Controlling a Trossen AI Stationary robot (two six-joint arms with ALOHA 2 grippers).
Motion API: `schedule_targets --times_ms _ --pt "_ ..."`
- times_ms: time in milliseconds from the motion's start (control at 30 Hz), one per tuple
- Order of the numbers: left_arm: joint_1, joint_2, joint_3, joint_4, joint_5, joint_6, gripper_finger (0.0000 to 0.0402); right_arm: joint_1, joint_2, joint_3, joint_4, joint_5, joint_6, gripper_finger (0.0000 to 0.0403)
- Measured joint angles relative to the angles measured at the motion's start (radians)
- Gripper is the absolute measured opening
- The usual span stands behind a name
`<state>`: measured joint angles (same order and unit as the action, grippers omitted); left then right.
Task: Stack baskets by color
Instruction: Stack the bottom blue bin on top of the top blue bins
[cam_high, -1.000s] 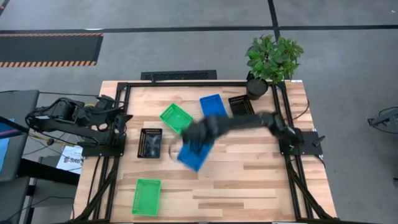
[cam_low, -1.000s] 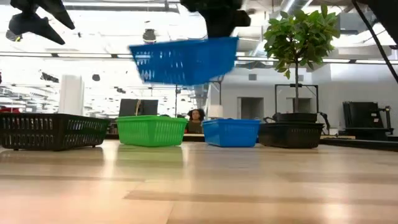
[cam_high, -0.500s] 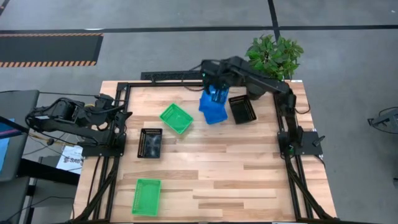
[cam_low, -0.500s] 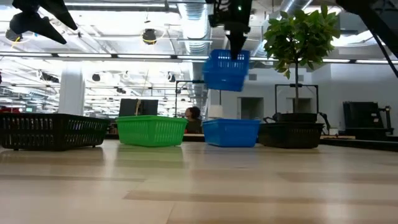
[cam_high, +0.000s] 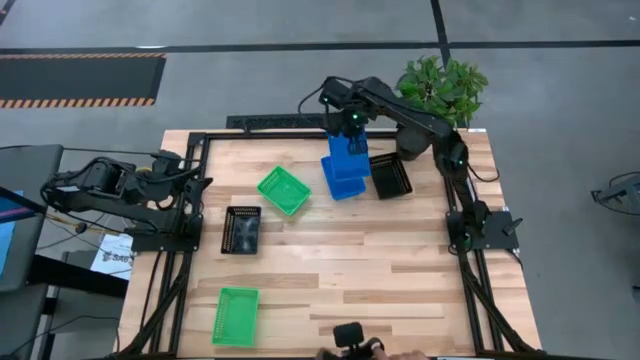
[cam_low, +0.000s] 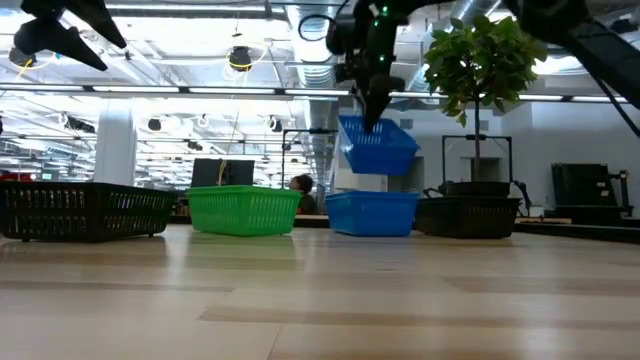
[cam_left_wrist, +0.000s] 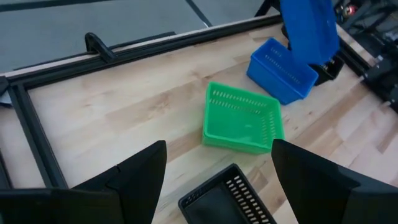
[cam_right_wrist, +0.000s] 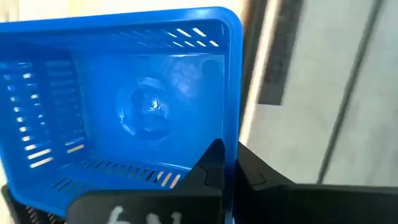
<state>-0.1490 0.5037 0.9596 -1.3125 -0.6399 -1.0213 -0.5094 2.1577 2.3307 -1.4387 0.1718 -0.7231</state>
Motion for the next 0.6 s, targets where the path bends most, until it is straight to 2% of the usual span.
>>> schedule_targets --times_ms 233,367,500,600 --pt "0.0 0.0 0.0 0.0 -0.064 -0.066 0.0278 -0.037 0.071 0.001 0.021 -0.144 -0.04 0.0009" --pt "0.0 0.0 0.0 0.0 -0.086 -0.087 0.0278 -0.045 0.101 0.001 -0.022 -0.145 -0.045 0.0012" --pt "0.0 0.0 0.0 -0.001 -0.1 -0.087 0.0278 -0.038 0.111 0.001 -0.013 -0.148 -0.06 0.0033" --pt "0.0 0.0 0.0 -0.009 -0.102 -0.087 0.0278 -0.026 0.107 0.002 0.001 -0.149 -0.078 0.0034"
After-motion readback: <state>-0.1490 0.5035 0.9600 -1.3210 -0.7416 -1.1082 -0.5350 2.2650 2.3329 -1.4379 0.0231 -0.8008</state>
